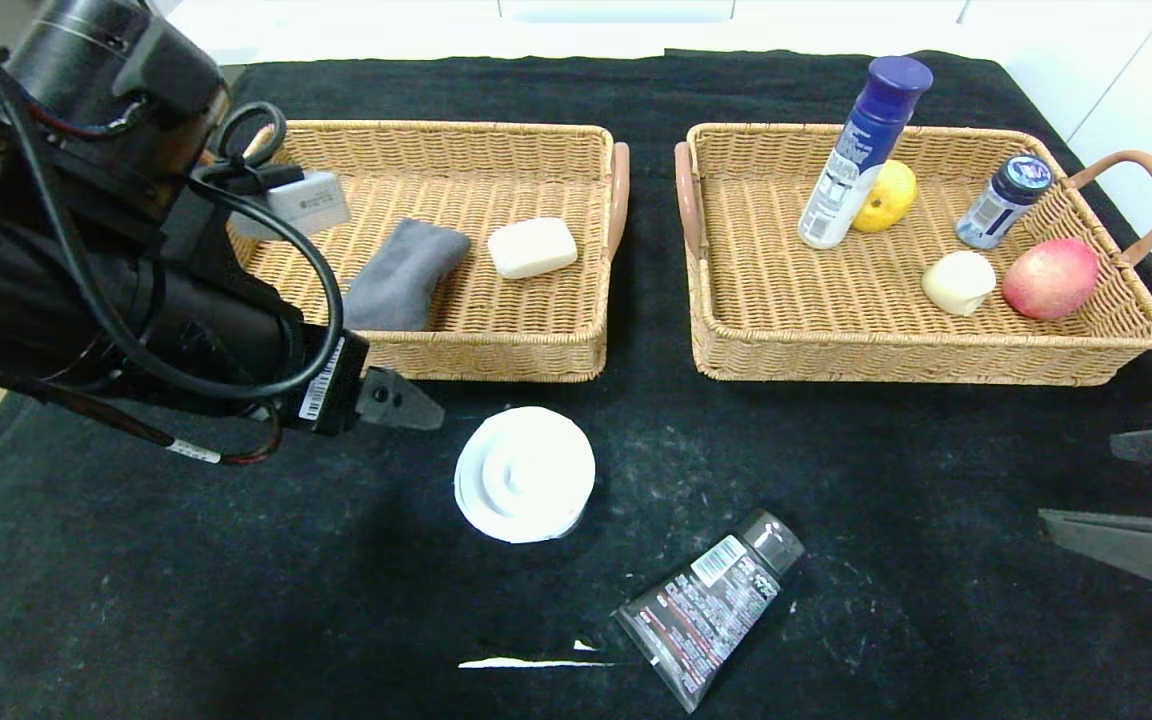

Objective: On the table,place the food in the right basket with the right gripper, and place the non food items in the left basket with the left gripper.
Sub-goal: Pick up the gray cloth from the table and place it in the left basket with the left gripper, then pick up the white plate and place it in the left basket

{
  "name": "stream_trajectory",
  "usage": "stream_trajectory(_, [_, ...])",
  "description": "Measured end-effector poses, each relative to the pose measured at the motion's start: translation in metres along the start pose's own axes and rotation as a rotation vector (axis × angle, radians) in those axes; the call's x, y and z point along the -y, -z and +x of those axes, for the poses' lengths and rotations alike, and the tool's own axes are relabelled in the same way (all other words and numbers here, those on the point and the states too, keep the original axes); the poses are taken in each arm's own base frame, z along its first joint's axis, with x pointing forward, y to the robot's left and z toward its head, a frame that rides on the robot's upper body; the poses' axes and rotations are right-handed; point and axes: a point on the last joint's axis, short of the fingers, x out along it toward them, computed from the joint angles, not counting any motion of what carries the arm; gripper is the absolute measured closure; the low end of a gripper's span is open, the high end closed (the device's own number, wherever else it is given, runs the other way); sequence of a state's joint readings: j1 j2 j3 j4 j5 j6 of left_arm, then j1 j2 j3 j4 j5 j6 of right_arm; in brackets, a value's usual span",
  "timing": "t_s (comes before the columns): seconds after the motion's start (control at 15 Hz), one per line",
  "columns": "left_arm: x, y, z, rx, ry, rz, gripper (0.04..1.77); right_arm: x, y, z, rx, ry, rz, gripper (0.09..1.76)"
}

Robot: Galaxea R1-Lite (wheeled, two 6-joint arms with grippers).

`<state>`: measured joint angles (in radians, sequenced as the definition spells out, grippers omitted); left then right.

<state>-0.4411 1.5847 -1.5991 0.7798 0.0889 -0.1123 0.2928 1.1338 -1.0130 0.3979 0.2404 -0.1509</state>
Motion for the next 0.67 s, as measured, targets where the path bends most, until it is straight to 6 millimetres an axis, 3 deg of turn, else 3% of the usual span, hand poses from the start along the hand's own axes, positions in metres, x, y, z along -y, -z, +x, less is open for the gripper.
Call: stream_trajectory(0.67, [0.023, 0.002, 0.049, -0.145, 0.015, 0.009, 0.09, 0.0, 0.0, 0.001, -0.004, -0.002, 0.001, 0.14])
